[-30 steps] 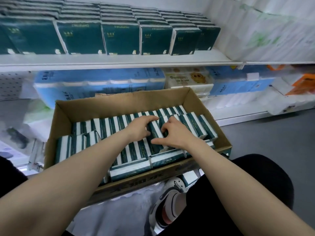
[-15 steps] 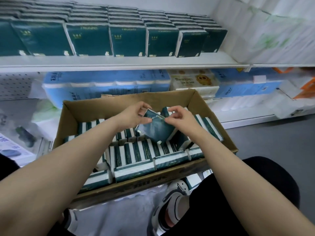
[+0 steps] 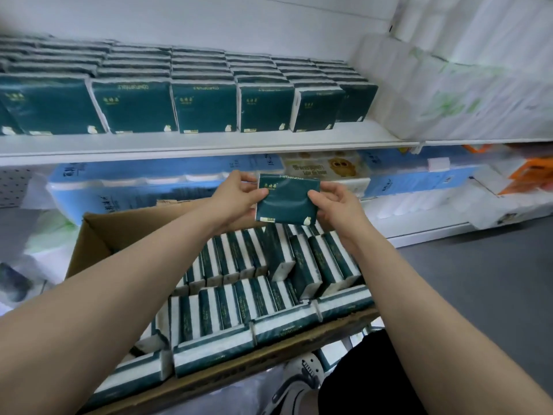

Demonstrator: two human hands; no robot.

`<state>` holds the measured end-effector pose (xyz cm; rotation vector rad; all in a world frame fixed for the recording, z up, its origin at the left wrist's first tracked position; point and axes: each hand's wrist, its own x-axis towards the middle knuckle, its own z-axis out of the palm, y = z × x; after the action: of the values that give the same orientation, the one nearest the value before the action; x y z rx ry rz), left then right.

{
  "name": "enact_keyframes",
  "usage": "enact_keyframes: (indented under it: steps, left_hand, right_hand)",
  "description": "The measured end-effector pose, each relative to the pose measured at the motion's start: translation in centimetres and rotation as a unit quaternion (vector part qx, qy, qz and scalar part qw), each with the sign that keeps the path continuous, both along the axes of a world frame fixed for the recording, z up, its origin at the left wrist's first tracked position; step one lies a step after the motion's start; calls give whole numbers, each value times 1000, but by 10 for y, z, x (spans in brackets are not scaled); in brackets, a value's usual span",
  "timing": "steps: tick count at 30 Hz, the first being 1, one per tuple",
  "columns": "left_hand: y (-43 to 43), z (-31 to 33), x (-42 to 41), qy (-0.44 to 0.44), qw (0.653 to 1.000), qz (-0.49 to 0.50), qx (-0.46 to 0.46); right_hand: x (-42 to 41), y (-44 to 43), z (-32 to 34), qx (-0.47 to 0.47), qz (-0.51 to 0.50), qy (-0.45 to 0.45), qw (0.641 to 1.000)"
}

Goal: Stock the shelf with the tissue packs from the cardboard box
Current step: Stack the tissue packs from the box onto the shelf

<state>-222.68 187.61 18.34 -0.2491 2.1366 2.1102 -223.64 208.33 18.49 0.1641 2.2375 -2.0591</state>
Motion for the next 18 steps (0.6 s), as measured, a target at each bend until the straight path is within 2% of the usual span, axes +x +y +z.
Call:
enact_keyframes:
  steps: [4, 8, 18]
  left_hand:
    - [21, 12, -25, 79, 993, -6, -90]
    - [47, 29, -50, 127, 987, -25, -94]
    - [110, 55, -108, 217, 955, -57, -192]
  right_hand:
    - [-22, 21, 19, -2, -32, 32, 999]
    - [-45, 43, 34, 20, -57, 83, 995]
    - [-115, 91, 65, 126, -143, 171, 967]
